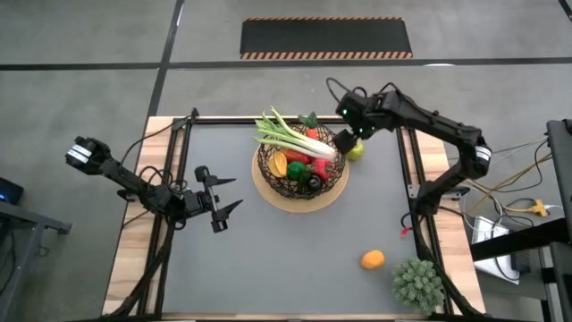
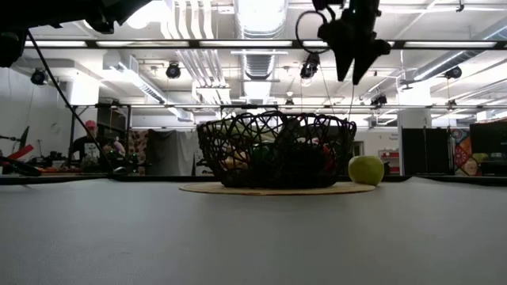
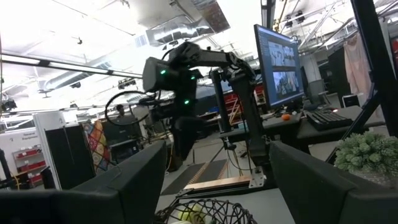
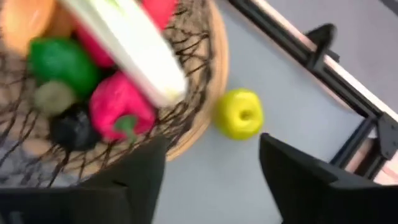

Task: Build produce basket
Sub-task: Put the apple into the basket

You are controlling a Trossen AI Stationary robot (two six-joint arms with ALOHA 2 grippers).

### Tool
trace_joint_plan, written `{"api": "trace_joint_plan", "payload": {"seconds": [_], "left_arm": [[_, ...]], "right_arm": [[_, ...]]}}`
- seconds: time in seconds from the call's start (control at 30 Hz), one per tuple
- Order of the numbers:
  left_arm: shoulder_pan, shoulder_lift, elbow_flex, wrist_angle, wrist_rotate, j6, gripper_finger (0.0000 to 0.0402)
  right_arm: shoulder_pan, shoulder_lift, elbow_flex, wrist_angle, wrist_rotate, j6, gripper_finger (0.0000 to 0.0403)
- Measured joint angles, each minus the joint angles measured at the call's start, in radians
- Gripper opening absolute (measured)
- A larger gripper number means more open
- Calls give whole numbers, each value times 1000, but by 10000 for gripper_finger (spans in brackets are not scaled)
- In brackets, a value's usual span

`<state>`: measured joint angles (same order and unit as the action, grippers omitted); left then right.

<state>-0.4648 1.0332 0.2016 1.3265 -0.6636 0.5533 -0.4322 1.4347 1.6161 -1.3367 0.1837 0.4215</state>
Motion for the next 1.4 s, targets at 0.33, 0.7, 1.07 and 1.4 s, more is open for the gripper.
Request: {"api": "trace_joint_plan", "payload": {"seconds": [0.33, 0.7, 1.07, 1.4], "left_arm": [[0, 0, 0, 0, 0, 3, 267], [0, 0, 0, 0, 0, 3, 267], [0, 0, 0, 0, 0, 5, 267], [0, 0, -1, 0, 0, 5, 267]], "right_arm": [[-136, 8, -10, 34, 45, 90, 333], [-327, 104, -79, 6, -178, 54, 326], [-427, 230, -82, 4, -219, 9, 321], [-426, 339, -83, 14, -271, -38, 334]]}}
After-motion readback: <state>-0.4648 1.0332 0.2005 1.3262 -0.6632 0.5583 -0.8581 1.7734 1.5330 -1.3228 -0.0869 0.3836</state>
